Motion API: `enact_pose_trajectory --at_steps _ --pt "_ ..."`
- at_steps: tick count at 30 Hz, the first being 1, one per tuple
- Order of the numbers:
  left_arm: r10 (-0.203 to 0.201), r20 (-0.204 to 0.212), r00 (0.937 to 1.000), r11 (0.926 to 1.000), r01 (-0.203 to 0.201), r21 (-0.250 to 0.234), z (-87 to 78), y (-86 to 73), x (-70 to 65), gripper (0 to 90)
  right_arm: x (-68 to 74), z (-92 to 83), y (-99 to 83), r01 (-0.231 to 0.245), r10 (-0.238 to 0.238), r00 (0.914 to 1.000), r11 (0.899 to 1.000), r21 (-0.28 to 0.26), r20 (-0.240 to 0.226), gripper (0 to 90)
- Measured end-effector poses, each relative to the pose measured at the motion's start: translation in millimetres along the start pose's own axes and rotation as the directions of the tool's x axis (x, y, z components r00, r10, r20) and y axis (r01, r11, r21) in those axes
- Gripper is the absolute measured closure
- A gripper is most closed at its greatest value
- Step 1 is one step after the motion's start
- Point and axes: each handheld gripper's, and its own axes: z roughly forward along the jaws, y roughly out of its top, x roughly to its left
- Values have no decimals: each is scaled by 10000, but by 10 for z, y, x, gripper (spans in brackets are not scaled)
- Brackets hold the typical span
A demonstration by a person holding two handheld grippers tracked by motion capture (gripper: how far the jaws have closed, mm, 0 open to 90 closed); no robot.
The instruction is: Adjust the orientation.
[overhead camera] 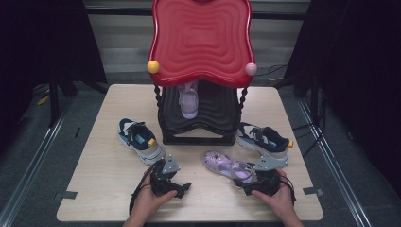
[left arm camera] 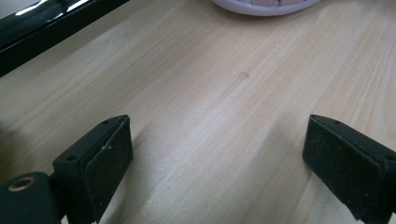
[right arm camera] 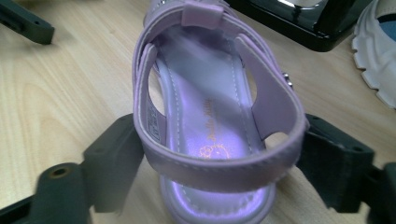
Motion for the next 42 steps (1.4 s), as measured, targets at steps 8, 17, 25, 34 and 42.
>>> enact_pose_trajectory --at_steps 8,17,25,34,42 --pt "3 0 10000 10000 -3 0 0 0 0 81 -12 19 61 203 -203 9998 9997 -103 -9 165" --pt "7 -43 10000 10000 -7 15 0 1 -1 81 -19 91 72 315 -319 9992 9993 -214 -224 213" --pt "1 0 10000 10000 -1 1 0 0 0 81 7 64 62 307 -319 9993 9979 -578 -196 290" --pt "2 9 10000 10000 -2 -1 0 0 1 81 -1 36 49 -27 -4 9995 9948 -1018 -304 376" --pt "0 0 10000 10000 0 0 0 0 0 81 24 26 44 52 -77 9997 9936 -1127 -216 396"
